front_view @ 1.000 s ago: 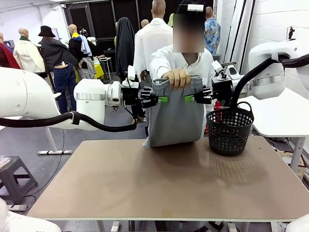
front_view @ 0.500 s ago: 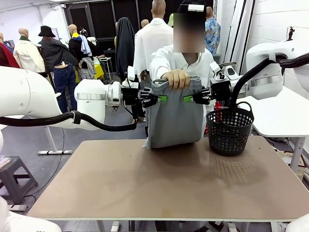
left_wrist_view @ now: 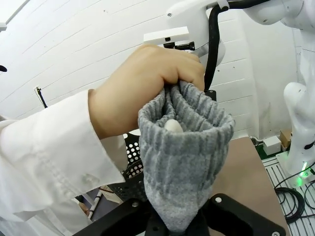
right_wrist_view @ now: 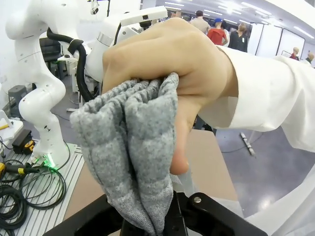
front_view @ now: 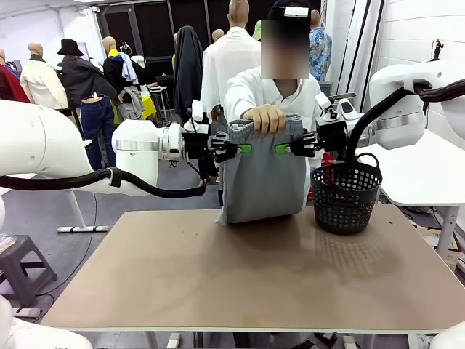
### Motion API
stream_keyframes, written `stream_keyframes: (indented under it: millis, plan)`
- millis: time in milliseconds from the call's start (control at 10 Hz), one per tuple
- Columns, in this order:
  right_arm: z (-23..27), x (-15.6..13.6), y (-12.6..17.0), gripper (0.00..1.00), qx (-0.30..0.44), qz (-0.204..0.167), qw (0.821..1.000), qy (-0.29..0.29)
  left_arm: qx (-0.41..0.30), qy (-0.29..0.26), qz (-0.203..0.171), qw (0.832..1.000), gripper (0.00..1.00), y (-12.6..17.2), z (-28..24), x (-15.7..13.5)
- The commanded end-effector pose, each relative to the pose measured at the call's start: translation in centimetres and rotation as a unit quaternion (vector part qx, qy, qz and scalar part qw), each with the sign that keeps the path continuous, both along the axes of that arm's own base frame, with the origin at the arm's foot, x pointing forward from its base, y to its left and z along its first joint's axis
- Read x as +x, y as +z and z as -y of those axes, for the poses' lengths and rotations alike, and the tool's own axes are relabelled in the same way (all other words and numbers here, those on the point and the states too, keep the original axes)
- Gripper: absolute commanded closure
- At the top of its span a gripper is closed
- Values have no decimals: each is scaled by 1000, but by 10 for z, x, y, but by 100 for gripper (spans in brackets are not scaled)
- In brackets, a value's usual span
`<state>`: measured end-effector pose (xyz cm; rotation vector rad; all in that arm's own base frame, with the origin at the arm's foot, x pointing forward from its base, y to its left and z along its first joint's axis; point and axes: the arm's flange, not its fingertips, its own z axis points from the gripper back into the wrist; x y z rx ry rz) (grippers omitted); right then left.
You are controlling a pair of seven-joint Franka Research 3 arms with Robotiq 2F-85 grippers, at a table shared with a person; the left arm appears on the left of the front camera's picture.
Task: Fold the training pants.
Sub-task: Release the ends of the Training pants and then grab the overlapped ends.
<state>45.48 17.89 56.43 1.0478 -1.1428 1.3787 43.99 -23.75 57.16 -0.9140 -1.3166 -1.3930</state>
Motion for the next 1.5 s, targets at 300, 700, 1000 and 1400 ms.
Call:
stream_keyframes:
  millis: [300, 700, 1000, 1400]
  plan:
    - [2, -3, 0, 100, 6, -3, 1000, 2, -1, 0, -4, 1000, 100, 1, 0, -1]
    - [2, -3, 0, 100, 6, -3, 1000, 2, -1, 0, -4, 1000, 100, 1, 0, -1]
    - [2, -3, 0, 100, 6, -3, 1000, 2, -1, 0, -4, 1000, 100, 1, 0, -1]
    - [2, -3, 0, 100, 6, -3, 1000, 2, -1, 0, -4, 1000, 100, 1, 0, -1]
